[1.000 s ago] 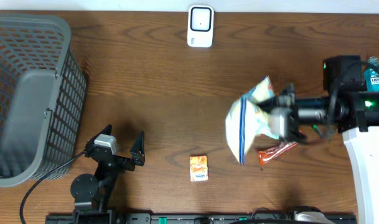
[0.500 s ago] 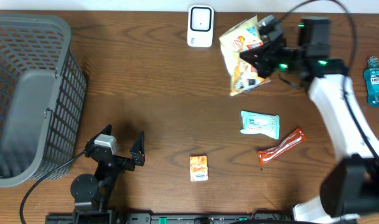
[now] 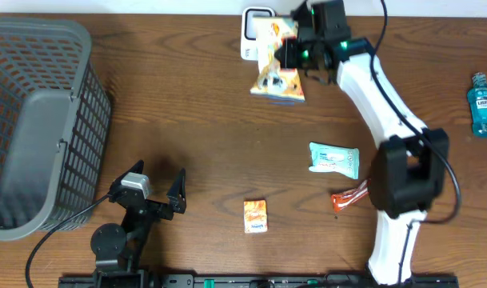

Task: Scan the item barcode
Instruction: 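Hold the snack bag up to the white scanner, then carry the snack bag to the right edge and drop it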

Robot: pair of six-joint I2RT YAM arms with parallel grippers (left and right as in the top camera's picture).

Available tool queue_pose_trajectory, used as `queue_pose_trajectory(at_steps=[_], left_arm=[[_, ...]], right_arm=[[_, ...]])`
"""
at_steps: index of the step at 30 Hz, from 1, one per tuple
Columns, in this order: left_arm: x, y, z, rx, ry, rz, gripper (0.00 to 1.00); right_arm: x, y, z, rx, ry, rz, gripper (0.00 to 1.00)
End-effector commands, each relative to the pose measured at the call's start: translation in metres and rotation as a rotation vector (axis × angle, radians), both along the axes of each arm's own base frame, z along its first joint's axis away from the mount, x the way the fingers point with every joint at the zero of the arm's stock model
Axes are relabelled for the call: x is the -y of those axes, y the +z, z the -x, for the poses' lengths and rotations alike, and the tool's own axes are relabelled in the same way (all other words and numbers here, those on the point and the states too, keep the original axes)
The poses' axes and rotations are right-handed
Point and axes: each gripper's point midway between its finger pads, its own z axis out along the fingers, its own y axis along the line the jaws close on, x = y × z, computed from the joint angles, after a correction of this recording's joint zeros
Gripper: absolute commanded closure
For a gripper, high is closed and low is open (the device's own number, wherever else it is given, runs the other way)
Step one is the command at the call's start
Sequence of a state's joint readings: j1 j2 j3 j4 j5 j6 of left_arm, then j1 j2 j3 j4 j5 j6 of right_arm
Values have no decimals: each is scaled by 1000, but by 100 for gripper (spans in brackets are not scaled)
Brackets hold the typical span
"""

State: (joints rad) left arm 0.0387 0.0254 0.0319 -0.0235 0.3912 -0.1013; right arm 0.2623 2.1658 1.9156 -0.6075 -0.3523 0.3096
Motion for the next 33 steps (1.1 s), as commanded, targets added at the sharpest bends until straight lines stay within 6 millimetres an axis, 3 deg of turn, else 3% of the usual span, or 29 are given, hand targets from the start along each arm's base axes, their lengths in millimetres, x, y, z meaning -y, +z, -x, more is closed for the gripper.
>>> queue_pose_trajectory(at_steps=[1,5,12,26,33], left_arm=[[2,-17,0,-42,-15,5,2],[2,-17,0,-43,-15,5,2],[2,-17,1,-43,-15,5,2],[2,-17,0,-42,-15,5,2],[2,-17,1,-43,-15,5,2]], right_arm=[[4,3,-35,-17,-117,-19,99],[-7,-13,-52,-41,-113,-21,99],[-17,-41,-50,-112,-111,-1,99],[-16,-47,-44,-144,-115,10,99],[-11,-39,-46,-61,-2,86,99]])
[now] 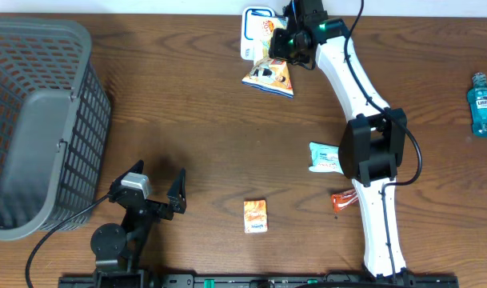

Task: Scan the item barcode
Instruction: 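Carry the snack bag to the right edge and drop it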

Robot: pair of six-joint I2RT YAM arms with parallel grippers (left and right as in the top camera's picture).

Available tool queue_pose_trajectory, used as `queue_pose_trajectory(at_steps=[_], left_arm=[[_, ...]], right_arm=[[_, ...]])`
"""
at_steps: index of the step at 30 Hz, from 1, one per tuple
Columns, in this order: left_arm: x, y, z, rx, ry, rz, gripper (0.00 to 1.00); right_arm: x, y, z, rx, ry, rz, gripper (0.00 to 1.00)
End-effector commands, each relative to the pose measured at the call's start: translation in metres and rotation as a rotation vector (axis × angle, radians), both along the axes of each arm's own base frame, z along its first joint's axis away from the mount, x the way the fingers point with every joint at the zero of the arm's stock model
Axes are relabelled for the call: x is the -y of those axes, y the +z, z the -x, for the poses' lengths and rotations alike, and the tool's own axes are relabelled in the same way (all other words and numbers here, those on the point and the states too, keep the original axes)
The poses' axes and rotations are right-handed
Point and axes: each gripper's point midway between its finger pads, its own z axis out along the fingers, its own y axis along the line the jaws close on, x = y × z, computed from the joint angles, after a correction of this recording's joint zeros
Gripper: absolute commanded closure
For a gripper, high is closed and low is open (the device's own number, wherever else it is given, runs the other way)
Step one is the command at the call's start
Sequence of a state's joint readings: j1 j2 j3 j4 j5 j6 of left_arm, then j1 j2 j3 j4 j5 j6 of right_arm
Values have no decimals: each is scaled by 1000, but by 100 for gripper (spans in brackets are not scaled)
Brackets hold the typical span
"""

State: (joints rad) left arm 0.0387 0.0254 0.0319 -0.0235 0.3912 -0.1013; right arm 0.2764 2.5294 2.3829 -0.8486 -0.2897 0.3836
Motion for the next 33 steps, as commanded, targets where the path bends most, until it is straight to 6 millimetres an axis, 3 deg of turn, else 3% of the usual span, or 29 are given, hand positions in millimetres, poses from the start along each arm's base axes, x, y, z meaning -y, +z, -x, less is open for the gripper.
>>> queue_pose_trajectory(at_steps=[1,5,9,11,12,19,23,27,33], left_arm=[[2,-17,0,-43,-15,5,2],[2,-17,1,-43,-15,5,2],[2,-17,0,-42,-15,5,2],[2,-17,0,-43,-15,5,2],[2,-17,0,-42,-15,5,2],[2,-17,0,-43,-15,5,2],[2,-17,0,-43,-15,5,2],[2,-17,0,-43,-15,5,2],[2,-17,0,-42,-15,5,2]], right_arm=[[4,29,-3,86,85,43,99],[52,48,4,45,-5,107,99],[125,68,19,-16,-138,197,99],[175,73,30,-60,-233,265,99],[191,74,34,-75,-263,285,99],[344,55,65,-186,-391,554,99],[401,31,78,-227,-521,521,99],[444,5,101,-288,-600,510,99],[527,-3,163,-404,-898,549,99]])
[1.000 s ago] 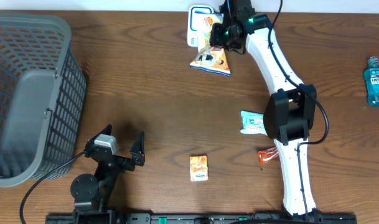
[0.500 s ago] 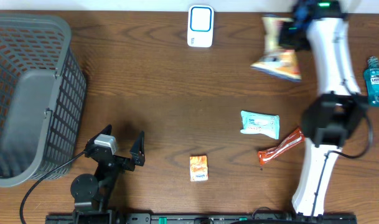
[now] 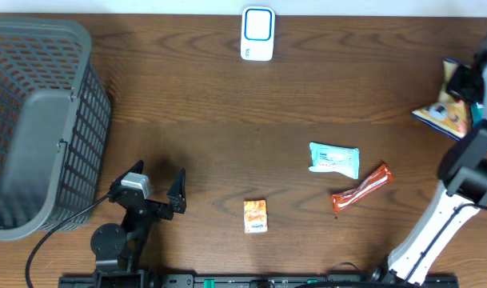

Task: Scan the item barcode
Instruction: 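Carry the snack bag to the right edge and drop it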

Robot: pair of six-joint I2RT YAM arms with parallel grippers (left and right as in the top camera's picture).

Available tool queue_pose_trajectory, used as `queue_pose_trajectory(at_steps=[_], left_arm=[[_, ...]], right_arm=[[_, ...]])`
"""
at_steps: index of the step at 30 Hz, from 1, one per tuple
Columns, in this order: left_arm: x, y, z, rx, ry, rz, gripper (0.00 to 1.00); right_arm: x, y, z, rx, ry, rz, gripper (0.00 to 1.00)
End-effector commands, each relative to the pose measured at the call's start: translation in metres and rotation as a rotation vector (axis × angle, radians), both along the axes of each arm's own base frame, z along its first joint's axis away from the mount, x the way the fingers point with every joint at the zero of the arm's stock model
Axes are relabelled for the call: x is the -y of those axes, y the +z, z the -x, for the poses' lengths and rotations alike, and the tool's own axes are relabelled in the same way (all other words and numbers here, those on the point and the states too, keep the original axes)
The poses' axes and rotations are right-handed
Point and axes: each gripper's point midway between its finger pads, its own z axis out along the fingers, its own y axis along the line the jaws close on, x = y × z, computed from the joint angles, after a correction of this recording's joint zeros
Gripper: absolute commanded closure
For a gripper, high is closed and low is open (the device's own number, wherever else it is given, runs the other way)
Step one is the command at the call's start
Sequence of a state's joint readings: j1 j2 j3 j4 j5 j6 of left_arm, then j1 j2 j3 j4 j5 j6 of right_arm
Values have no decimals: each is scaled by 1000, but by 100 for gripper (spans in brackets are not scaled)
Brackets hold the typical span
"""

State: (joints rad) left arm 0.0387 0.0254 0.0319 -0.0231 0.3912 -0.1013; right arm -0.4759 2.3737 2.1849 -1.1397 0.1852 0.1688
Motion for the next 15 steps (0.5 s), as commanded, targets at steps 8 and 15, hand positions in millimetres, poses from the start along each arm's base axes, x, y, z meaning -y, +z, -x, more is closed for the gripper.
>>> queue_pose_trajectory(at_steps=[8,15], left_arm=[[2,-17,0,-43,-15,5,2],[2,-17,0,-43,-15,5,2]], right_arm=[[81,7,71,15,-325,-28,65],[78,30,76,138,-398,-162,1]])
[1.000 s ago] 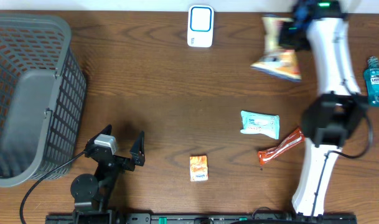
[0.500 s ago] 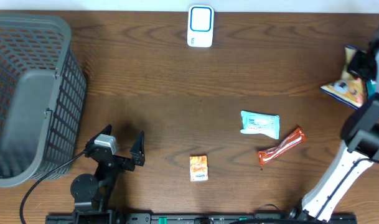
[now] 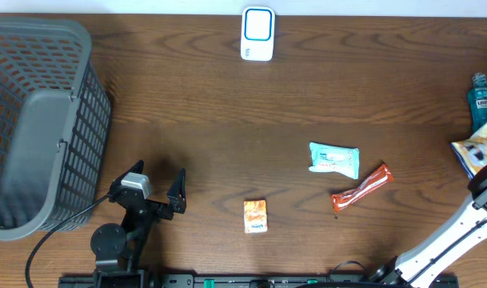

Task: Scan the item barcode
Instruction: 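Carry the snack bag to the right edge and drop it, then move the right gripper over the orange-red snack bar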

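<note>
The white barcode scanner (image 3: 257, 34) with a blue face stands at the far edge of the table. An orange and white snack bag (image 3: 477, 150) shows partly at the right border, below the mouthwash bottle. Only the right arm's elbow and lower link (image 3: 481, 204) are in frame; its gripper lies beyond the right edge, so any hold on the bag is hidden. My left gripper (image 3: 157, 181) rests open at the near left with nothing between its fingers.
A grey basket (image 3: 35, 120) fills the left side. A teal packet (image 3: 334, 160), an orange-red bar (image 3: 361, 189) and a small orange box (image 3: 256, 216) lie mid-table. A blue mouthwash bottle (image 3: 483, 100) stands at the right edge.
The snack bag has moved lower and farther right, now half cut off by the frame edge. The right gripper has left the view. The left arm has not moved.
The right gripper held the snack bag beside the scanner at the far edge, then closer against it. Later it held the bag at the far right, away from the scanner. Now the bag sits at the right border and the gripper is out of frame.
</note>
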Robot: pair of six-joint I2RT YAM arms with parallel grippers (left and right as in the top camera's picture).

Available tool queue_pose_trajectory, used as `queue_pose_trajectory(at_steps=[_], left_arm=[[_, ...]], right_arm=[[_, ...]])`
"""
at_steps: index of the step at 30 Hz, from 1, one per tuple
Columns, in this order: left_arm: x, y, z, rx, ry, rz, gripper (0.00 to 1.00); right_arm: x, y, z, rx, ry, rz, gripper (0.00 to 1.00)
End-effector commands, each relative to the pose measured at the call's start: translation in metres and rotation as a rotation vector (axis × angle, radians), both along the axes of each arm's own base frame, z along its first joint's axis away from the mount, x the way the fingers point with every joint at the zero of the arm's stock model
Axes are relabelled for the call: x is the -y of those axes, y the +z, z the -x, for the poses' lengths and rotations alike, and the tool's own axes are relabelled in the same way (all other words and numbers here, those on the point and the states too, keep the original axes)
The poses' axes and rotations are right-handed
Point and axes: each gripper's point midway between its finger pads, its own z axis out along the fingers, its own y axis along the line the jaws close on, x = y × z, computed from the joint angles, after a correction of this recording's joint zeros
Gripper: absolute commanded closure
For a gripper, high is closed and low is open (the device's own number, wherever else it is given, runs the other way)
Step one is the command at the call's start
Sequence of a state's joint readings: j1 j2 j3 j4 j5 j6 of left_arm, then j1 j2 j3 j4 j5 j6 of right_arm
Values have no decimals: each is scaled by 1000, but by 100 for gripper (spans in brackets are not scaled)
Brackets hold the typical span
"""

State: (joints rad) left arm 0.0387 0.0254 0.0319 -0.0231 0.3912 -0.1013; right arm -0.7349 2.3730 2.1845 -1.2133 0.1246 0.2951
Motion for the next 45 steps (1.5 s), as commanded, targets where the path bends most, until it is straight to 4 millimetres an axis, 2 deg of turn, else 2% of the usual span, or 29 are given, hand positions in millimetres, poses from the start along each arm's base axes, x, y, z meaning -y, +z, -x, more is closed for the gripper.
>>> queue_pose_trajectory(at_steps=[1,6,11,14,19,22,28,31,34,36,37,38,40,42,45], left_arm=[[2,-17,1,-43,-15,5,2],[2,-17,0,-43,-15,5,2],[2,-17,1,-43,-15,5,2],[2,-17,1,-43,-15,5,2],[2,-17,0,-43,-15,5,2],[2,-17,1,-43,-15,5,2],[2,-17,0,-43,-15,5,2],[2,-17,1,-43,-15,5,2],[2,-17,1,-43,-15,5,2],[2,-17,1,-43,-15,5,2],[2,-17,1,-43,-15,5,2],[2,-17,1,-43,-15,5,2],[2,-17,1,-43,-15,5,2],[2,-17,0,-43,-15,5,2],[2,-17,0,-43,-15,5,2]], right_arm=[[-11,45,-16,175,-33,-45,1],[-33,110,-23,327,-67,-40,1],[-84,179,-16,434,-135,-67,1],[-123,207,-6,445,-118,-85,1],[-198,225,11,381,-47,-160,1],[-233,230,27,330,-12,-194,1],[-276,246,52,321,87,-169,1],[-303,238,70,287,90,-197,1],[-325,206,94,173,26,-208,1],[-338,164,115,34,-58,-205,1],[-342,150,119,-5,-69,-201,1],[-347,133,124,-46,-74,-197,6],[-359,97,127,-103,-59,-211,8],[-375,67,129,-129,-33,-257,16],[-393,35,131,-144,-9,-328,23]])
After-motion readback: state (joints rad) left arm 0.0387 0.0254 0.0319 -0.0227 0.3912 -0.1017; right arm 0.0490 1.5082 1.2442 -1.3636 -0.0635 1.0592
